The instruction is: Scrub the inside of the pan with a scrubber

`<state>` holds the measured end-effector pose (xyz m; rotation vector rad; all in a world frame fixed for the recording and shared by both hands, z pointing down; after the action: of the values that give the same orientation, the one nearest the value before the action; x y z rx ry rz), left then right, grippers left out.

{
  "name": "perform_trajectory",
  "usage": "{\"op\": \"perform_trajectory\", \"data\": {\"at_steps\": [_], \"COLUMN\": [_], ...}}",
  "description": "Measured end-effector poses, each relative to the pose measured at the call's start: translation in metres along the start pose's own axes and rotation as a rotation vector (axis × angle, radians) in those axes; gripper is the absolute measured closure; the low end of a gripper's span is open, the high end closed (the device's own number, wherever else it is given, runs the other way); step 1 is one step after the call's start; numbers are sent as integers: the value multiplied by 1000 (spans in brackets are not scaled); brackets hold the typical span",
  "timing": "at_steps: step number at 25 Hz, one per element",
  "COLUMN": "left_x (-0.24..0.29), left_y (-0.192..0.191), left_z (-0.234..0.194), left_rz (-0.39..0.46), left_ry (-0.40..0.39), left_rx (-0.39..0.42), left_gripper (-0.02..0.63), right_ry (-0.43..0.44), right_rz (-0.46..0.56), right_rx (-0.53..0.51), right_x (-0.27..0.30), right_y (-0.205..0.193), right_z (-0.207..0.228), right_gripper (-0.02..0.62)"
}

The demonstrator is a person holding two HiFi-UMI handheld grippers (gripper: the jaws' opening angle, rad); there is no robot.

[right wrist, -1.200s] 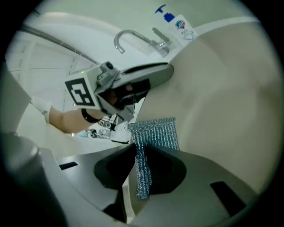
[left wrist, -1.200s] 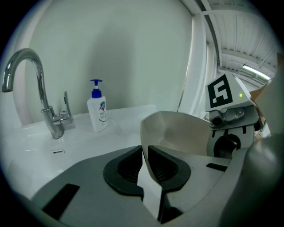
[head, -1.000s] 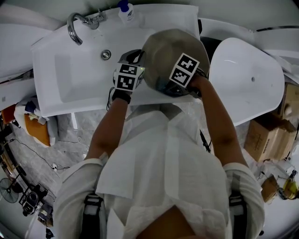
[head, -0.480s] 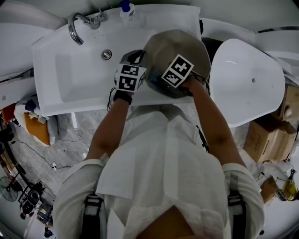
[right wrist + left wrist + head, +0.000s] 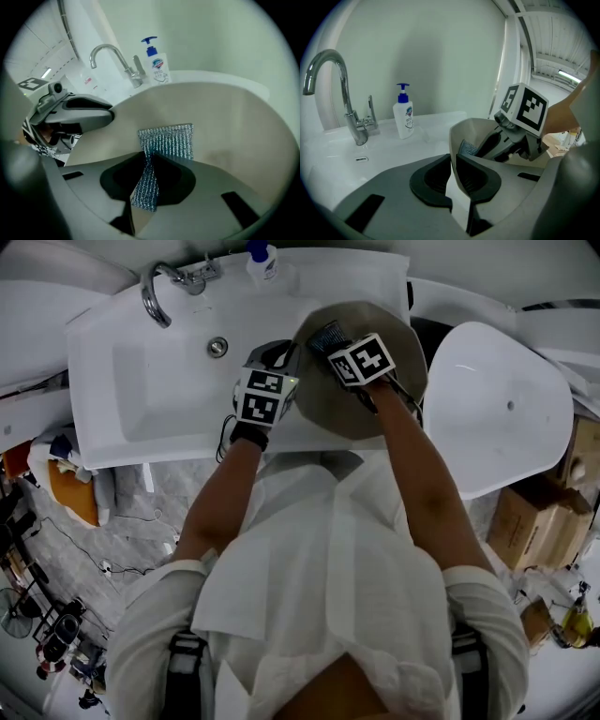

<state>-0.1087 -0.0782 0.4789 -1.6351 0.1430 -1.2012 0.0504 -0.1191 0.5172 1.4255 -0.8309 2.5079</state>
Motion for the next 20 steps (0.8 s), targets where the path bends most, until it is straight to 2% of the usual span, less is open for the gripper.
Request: {"op": "perform_trajectory", "data": {"at_steps": [7, 13, 16, 20], "left_x": [2, 3, 4, 3], "left_y": [-1, -1, 0, -1], "left_z": [-1, -2, -2, 0], "left_rz": [9, 2, 13, 7], "left_ry": [3, 5, 10, 16], "left_rx": [9, 8, 8, 1], "left_gripper": [560, 560, 560, 560], "right_ry": [-131, -231, -221, -154], "right_rz": [24, -102, -200, -335], "right_rx": [88, 107, 146, 194], "right_x": [-26, -44, -48, -47], "right_y": [-7, -25, -35, -49], "right_z": [41, 57, 56, 49], "right_gripper": [528, 528, 529, 531]}}
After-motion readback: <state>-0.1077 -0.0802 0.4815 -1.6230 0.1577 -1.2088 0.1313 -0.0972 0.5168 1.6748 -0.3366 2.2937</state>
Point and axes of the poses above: the fingertips, and each gripper's own axes: x forward along the fingers, z to its right, y out of its top, the point moved 10 cm from there along -x, backward along the fingers, and after that the axes turned 12 degrees about x, right-handed, at the moved point
